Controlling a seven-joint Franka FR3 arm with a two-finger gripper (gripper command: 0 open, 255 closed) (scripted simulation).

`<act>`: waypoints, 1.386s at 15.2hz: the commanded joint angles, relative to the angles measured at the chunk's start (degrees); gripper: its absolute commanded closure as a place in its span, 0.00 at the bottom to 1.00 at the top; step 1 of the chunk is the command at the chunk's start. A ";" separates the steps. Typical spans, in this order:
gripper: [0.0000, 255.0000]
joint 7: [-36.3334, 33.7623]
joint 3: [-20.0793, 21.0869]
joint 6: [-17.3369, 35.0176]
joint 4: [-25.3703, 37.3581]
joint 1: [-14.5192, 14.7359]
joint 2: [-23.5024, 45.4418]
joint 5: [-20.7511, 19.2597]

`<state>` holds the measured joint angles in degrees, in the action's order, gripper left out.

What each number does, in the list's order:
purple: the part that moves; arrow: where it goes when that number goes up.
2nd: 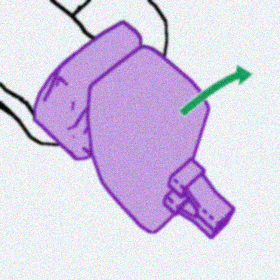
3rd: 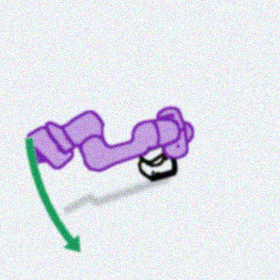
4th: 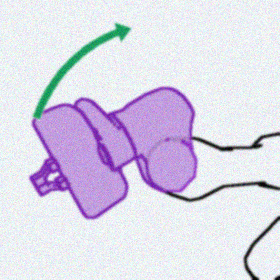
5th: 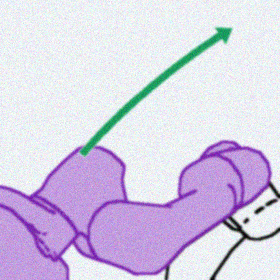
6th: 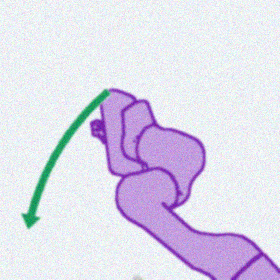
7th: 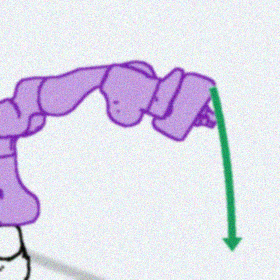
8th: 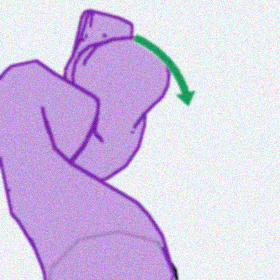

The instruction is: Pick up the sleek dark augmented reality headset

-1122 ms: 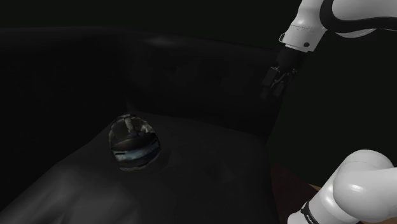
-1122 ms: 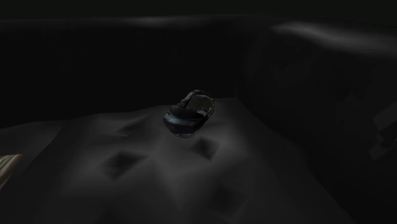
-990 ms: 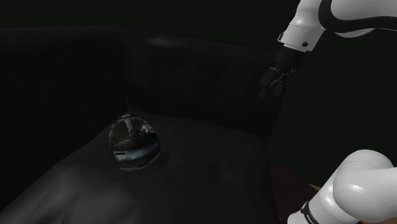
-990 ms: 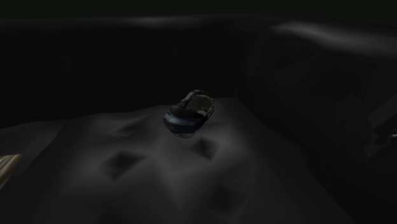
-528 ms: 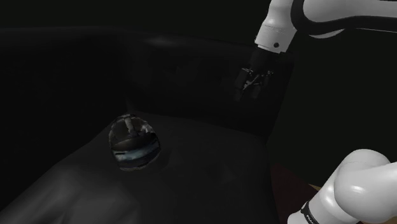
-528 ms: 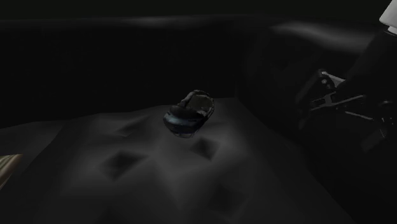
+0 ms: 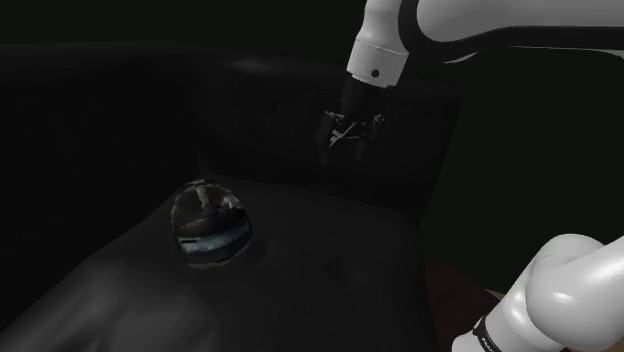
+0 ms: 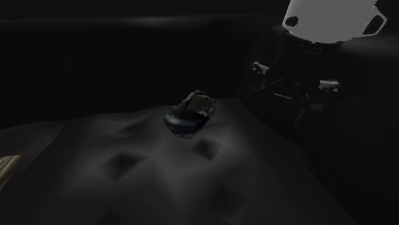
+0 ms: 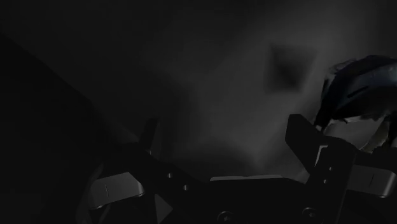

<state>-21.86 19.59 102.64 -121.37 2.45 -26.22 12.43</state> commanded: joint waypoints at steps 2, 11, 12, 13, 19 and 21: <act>0.00 -3.97 3.26 1.82 3.97 0.09 5.28 -0.64; 0.00 -17.99 12.42 4.21 20.64 1.71 24.50 -8.93; 0.00 -19.69 13.19 4.10 22.96 2.27 26.99 -10.44; 0.00 -21.38 13.86 3.87 25.41 2.99 29.54 -12.05; 0.00 -30.19 15.21 -0.12 43.50 10.64 45.97 -22.27; 0.00 -30.40 14.94 0.48 43.39 11.06 46.46 -22.49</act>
<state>-51.77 34.63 102.97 -78.86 12.93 19.10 -9.38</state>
